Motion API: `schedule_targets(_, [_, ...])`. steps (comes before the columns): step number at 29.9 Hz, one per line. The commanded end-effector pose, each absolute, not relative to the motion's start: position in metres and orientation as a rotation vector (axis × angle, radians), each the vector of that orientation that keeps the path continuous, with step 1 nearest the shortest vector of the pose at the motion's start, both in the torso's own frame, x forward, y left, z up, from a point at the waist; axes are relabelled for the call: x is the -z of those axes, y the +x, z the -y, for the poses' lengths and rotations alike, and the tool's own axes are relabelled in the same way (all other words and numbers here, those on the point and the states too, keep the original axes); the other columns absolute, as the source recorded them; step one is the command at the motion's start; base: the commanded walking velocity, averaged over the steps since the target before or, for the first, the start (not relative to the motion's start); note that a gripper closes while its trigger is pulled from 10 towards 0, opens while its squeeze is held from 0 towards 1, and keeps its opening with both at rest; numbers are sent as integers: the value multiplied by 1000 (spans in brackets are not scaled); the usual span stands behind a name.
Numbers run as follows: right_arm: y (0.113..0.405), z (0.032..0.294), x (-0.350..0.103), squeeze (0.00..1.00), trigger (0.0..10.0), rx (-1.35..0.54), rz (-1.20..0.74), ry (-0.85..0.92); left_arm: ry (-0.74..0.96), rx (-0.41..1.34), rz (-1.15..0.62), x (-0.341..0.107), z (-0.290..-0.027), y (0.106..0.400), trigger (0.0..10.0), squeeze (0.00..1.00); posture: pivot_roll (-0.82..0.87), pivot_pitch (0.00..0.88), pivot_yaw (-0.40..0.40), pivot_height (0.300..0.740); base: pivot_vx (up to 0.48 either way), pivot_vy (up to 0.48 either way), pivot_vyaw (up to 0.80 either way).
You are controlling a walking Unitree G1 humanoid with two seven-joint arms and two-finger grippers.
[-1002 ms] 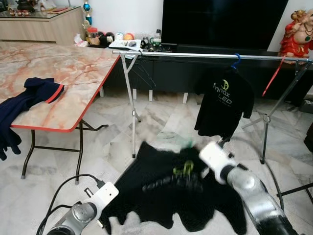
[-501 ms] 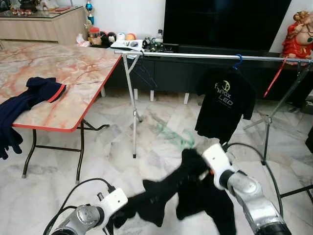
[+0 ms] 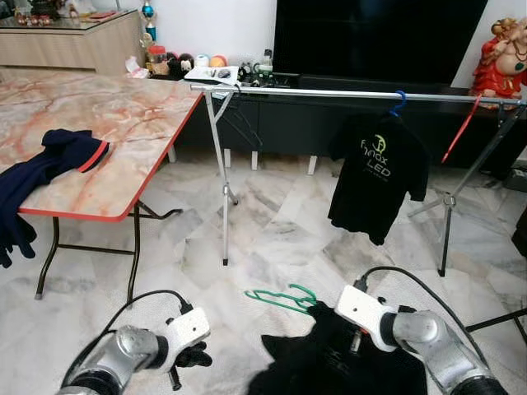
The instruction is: Hang hanger
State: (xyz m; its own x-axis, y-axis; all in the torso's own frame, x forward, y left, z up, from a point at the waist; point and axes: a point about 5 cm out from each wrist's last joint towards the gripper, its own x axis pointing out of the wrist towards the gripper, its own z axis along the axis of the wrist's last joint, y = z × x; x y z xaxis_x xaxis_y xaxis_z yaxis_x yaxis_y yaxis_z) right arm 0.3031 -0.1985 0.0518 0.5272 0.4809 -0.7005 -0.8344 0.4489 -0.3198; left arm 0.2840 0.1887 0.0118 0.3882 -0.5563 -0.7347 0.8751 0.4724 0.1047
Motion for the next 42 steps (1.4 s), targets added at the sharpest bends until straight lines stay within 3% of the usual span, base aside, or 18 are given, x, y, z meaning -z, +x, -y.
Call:
schedule_targets(1, [306, 191, -60, 0, 10000, -972, -522, -712, 497, 984, -643, -20, -185, 289, 10000, 1000, 109, 11, -44, 740, 0, 0, 0])
schedule_targets(10, [290, 178, -47, 0, 10000, -1253, -567, -680, 310, 1043, -445, -51, -148, 307, 10000, 1000, 116, 8, -52, 740, 0, 0, 0])
schedule_targets(19, [294, 169, -49, 0, 10000, -1297, -544, -671, 322, 1143, -451, -55, -134, 301, 10000, 988, 120, 8, -52, 740, 0, 0, 0])
schedule_targets(20, [297, 168, -51, 0, 10000, -1278, -532, -680, 314, 1161, -469, -54, -134, 299, 10000, 0, 117, 8, -53, 740, 0, 0, 0])
schedule_targets(26, [303, 165, -55, 0, 10000, -1247, -502, -685, 352, 1249, -576, -47, -138, 287, 10000, 0, 118, 8, -54, 740, 0, 0, 0])
schedule_targets(42, [303, 159, -61, 0, 10000, -1350, -480, -668, 380, 1149, -513, -48, -131, 293, 10000, 0, 117, 9, -57, 740, 0, 0, 0])
